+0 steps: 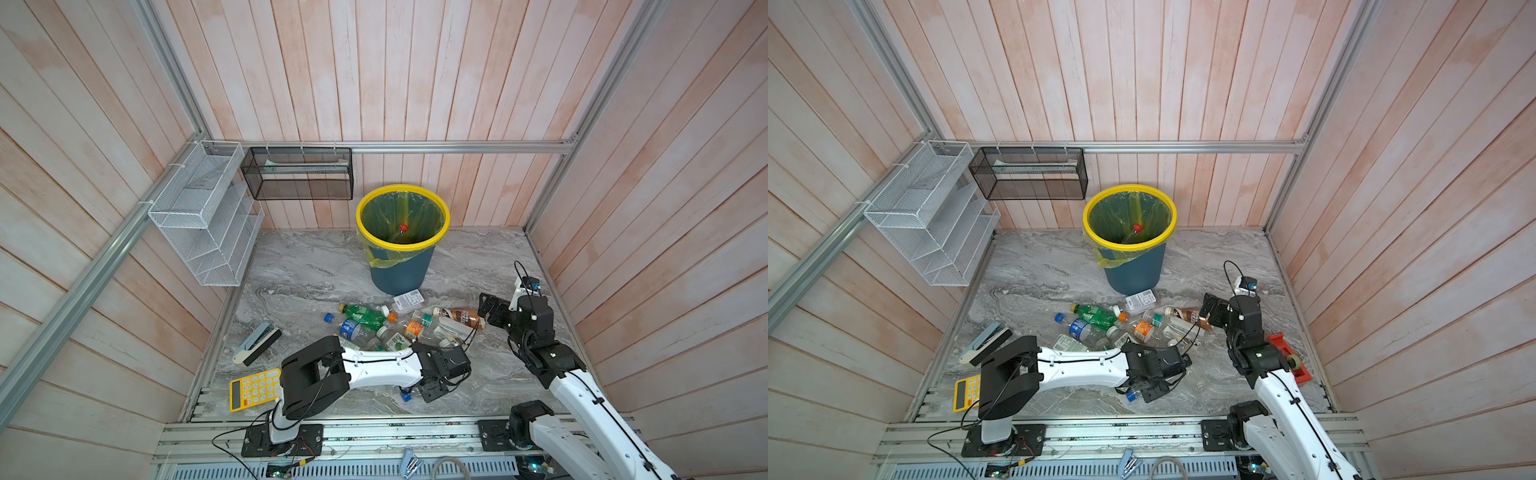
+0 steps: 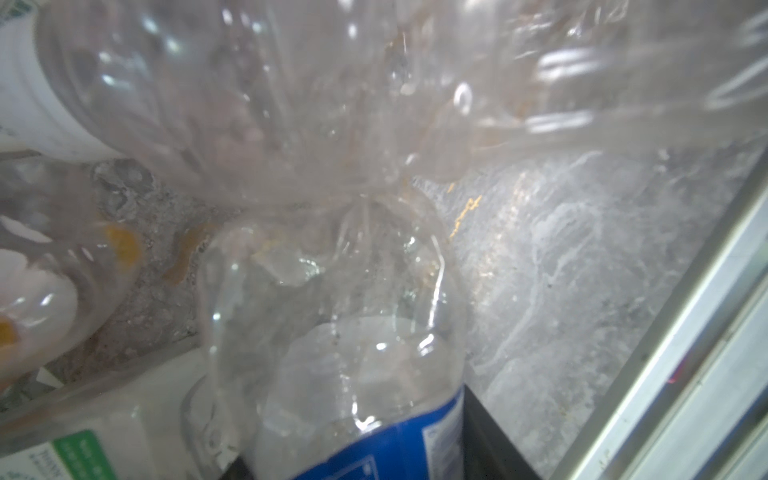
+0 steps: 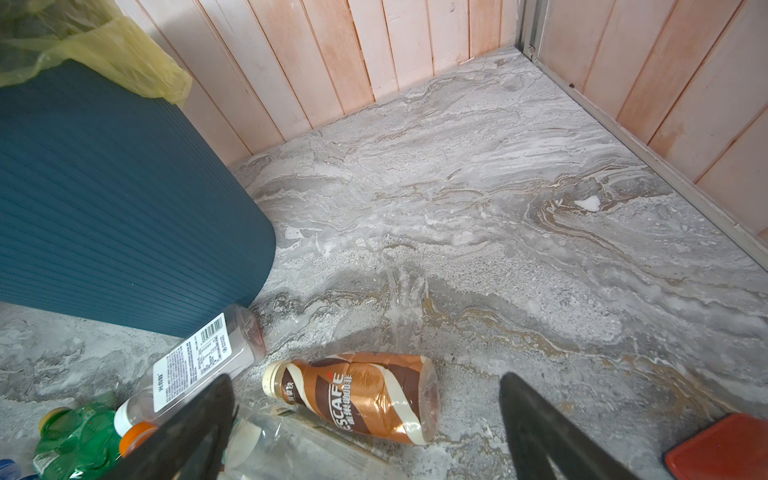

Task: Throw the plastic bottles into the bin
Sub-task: 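Carry the blue-label bottle over the bin and open the left gripper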

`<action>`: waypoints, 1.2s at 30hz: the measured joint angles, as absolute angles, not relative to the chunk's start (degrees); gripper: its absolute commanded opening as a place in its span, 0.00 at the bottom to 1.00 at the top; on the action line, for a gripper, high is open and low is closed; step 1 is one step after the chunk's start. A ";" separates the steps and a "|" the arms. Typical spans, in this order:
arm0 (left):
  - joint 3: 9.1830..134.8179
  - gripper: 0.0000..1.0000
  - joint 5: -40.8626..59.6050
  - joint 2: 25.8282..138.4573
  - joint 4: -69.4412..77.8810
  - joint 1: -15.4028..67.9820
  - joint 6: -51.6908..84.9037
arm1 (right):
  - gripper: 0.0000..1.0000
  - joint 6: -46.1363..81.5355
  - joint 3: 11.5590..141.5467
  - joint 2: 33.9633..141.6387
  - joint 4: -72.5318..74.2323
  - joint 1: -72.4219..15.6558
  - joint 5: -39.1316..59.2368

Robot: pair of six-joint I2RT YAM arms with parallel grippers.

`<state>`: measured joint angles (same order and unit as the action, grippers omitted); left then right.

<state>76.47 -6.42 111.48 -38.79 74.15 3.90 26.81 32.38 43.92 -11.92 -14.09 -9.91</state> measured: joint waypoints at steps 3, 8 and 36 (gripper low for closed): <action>75.88 0.52 -6.24 110.56 -38.50 74.08 4.84 | 0.99 26.81 32.38 43.92 -11.88 -14.04 -9.76; 75.79 0.51 -6.26 107.35 -38.15 73.82 6.76 | 0.99 26.83 31.97 43.79 -11.31 -14.04 -9.10; 71.72 0.59 -19.14 61.95 6.00 54.35 -6.61 | 0.99 25.30 29.76 36.56 -8.78 -14.04 -8.64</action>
<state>71.72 -19.14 61.95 6.00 54.35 -6.61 25.30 29.76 36.56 -8.78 -14.04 -8.64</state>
